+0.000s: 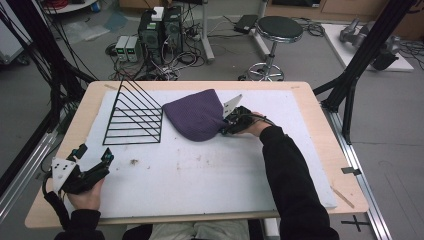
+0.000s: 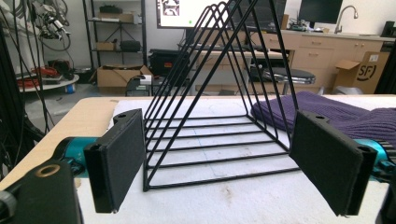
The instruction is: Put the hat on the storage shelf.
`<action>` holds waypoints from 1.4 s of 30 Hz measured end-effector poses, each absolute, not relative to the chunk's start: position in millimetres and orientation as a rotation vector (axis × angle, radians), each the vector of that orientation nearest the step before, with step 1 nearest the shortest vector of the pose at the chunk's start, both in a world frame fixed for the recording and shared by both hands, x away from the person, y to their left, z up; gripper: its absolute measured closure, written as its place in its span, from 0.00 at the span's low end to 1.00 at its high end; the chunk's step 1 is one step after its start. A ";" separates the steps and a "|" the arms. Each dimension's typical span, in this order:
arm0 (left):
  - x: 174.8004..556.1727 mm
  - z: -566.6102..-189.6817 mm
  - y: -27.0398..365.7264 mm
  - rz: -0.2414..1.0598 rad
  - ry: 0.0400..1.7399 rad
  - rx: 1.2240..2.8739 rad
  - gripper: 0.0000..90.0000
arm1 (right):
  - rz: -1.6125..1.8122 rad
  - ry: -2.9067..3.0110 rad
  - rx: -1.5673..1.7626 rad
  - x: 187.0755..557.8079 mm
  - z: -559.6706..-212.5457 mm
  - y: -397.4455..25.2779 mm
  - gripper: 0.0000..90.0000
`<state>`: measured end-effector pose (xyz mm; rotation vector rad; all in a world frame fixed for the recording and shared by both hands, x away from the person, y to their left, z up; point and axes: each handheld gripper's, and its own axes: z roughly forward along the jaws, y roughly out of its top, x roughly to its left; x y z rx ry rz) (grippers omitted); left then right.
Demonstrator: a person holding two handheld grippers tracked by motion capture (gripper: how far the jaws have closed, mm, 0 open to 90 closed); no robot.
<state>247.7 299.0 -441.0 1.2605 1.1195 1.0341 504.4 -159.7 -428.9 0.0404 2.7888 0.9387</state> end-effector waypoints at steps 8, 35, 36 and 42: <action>247.8 -440.8 298.4 1.032 1.118 1.259 0.21 | 0.974 2.817 0.129 504.5 -422.6 -160.8 0.78; 253.0 -440.5 293.2 1.017 1.100 1.273 0.21 | 1.343 2.585 0.220 481.0 -350.6 -180.4 0.76; 253.3 -440.4 292.8 1.015 1.099 1.272 0.21 | 1.353 2.569 0.219 479.0 -346.8 -181.3 0.77; 255.2 -440.4 291.2 1.011 1.093 1.278 0.21 | 1.434 2.496 0.288 466.4 -325.4 -185.6 0.76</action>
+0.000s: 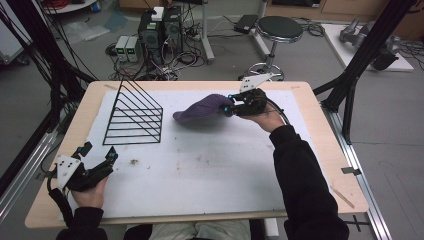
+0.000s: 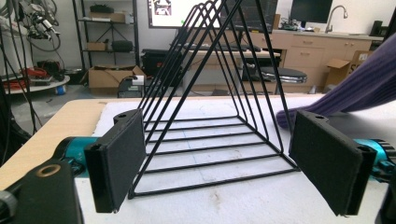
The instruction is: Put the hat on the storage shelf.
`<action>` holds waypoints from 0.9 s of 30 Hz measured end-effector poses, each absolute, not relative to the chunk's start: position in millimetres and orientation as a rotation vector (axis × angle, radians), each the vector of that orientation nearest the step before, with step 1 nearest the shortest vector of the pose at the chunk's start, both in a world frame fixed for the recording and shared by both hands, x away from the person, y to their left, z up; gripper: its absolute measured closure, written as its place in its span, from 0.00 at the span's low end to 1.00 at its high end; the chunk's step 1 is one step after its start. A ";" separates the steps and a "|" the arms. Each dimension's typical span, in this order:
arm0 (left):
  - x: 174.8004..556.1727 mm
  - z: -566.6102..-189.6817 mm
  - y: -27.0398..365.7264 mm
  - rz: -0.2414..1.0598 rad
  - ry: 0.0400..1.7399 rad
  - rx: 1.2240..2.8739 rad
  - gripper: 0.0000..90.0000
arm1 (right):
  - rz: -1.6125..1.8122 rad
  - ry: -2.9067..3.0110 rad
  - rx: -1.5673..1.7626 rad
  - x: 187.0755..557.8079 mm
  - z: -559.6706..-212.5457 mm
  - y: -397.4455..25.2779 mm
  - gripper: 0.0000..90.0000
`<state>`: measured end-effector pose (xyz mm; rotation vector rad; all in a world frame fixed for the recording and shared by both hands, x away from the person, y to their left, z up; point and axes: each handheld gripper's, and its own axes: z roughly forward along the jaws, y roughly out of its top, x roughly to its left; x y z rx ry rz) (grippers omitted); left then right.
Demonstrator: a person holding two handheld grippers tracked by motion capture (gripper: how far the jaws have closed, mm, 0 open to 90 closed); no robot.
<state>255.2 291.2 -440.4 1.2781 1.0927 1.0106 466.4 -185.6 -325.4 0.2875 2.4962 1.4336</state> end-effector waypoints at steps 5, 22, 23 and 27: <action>256.0 -440.2 290.1 1.005 1.088 1.279 0.21 | 1.463 2.451 0.315 454.2 -307.0 -189.6 0.76; 260.4 -440.0 286.1 0.971 1.066 1.292 0.21 | 1.639 2.299 0.315 425.4 -258.0 -202.9 0.76; 261.0 -440.0 285.7 0.968 1.064 1.289 0.21 | 1.644 2.284 0.306 424.6 -256.5 -203.2 0.76; 262.3 -437.2 284.2 0.962 1.052 1.286 0.21 | 1.673 2.276 0.311 416.6 -251.6 -202.1 0.76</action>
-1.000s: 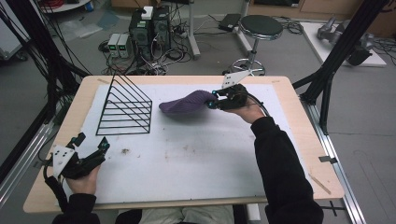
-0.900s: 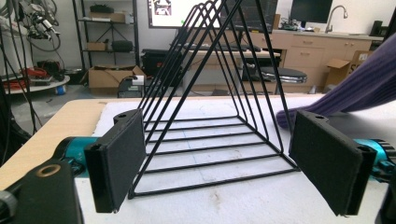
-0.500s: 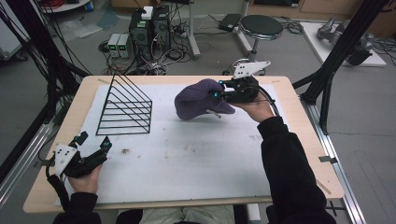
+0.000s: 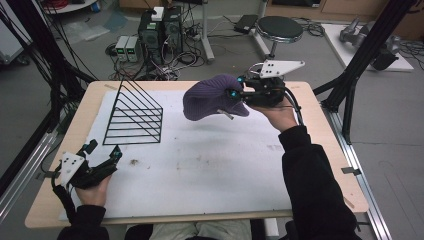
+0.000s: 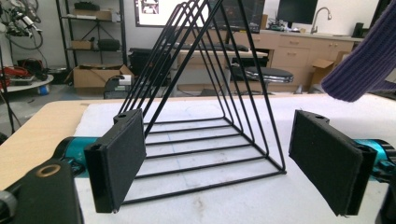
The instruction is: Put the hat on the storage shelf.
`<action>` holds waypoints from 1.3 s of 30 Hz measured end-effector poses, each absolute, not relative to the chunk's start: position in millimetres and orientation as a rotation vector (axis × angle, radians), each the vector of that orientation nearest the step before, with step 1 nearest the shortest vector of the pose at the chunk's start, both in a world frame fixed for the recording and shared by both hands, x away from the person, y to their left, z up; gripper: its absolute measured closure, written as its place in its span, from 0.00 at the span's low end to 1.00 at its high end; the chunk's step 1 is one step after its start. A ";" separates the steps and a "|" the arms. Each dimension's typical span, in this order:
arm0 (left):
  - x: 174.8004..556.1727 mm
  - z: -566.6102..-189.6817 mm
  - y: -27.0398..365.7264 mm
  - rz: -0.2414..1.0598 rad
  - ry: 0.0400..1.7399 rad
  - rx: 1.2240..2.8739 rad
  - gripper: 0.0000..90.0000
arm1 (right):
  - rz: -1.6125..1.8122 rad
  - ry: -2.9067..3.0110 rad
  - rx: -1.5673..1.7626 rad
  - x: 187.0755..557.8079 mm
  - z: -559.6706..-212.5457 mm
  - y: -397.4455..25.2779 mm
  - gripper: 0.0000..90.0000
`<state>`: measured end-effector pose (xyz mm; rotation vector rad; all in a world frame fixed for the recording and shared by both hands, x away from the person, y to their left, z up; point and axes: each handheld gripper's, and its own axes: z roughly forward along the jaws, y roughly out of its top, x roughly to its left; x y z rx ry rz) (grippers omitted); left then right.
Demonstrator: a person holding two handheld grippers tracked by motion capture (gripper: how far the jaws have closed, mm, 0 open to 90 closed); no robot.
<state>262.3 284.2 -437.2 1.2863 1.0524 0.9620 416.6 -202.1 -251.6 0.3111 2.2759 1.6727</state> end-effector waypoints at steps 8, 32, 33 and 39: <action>266.8 -422.1 274.4 0.904 0.950 1.331 0.20 | 1.726 2.280 0.346 403.2 -239.5 -190.2 0.75; 304.2 -376.1 225.3 0.629 0.709 1.434 0.20 | 1.815 2.378 0.312 380.6 -227.3 -143.2 0.75; 306.6 -374.2 222.4 0.626 0.702 1.441 0.19 | 1.817 2.380 0.308 379.9 -226.7 -142.4 0.74; 313.4 -371.1 208.0 0.585 0.645 1.507 0.19 | 1.848 2.385 0.292 373.4 -221.9 -138.7 0.74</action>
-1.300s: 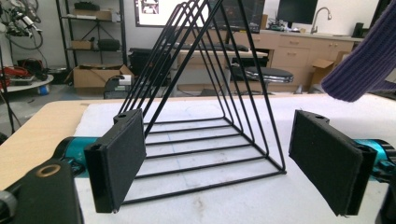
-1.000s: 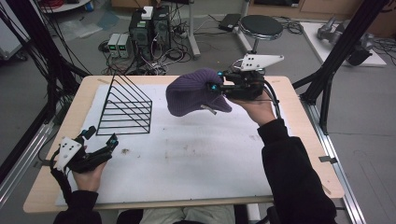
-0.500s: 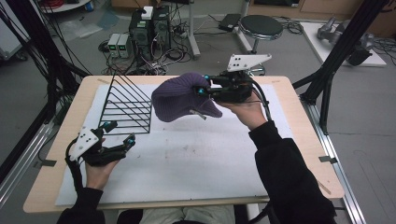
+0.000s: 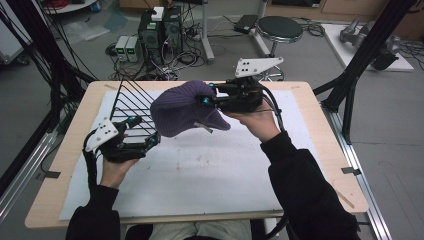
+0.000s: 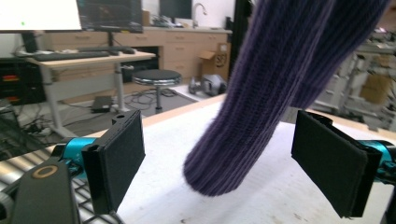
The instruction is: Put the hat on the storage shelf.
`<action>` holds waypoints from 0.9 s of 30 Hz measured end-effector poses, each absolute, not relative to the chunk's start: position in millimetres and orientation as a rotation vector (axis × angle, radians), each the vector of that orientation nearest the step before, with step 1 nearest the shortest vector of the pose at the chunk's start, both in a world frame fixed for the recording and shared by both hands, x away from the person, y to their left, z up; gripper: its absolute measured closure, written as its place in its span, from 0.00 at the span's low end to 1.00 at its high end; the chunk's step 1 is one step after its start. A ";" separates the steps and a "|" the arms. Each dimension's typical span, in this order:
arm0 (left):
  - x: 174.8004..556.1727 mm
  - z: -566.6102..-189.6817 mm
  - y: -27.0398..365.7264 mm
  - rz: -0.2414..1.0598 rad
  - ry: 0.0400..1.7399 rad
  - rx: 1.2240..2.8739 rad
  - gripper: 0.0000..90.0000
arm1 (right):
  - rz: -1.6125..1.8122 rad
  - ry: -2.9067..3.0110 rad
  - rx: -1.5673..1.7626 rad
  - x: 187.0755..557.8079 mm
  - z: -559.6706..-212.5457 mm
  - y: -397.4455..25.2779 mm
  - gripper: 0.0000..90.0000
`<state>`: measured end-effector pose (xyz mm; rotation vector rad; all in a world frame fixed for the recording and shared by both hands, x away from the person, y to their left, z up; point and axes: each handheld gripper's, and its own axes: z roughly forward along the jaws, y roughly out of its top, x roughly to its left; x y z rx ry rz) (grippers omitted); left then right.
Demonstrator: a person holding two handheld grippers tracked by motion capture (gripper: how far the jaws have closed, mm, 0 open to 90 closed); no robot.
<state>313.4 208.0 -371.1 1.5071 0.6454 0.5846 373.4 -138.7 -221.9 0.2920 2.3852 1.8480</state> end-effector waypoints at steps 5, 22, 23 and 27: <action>316.4 -370.6 194.1 0.545 0.596 1.560 0.26 | 1.865 2.394 0.284 371.1 -219.0 -136.2 0.74; 323.8 -370.7 194.5 0.409 0.705 1.616 0.93 | 1.821 2.410 0.355 373.4 -219.7 -145.1 0.74; 323.7 -370.7 195.0 0.403 0.705 1.615 0.93 | 1.818 2.411 0.357 373.4 -219.8 -144.8 0.74; 323.9 -369.1 201.3 0.392 0.709 1.608 0.93 | 1.806 2.417 0.365 373.3 -220.1 -142.5 0.74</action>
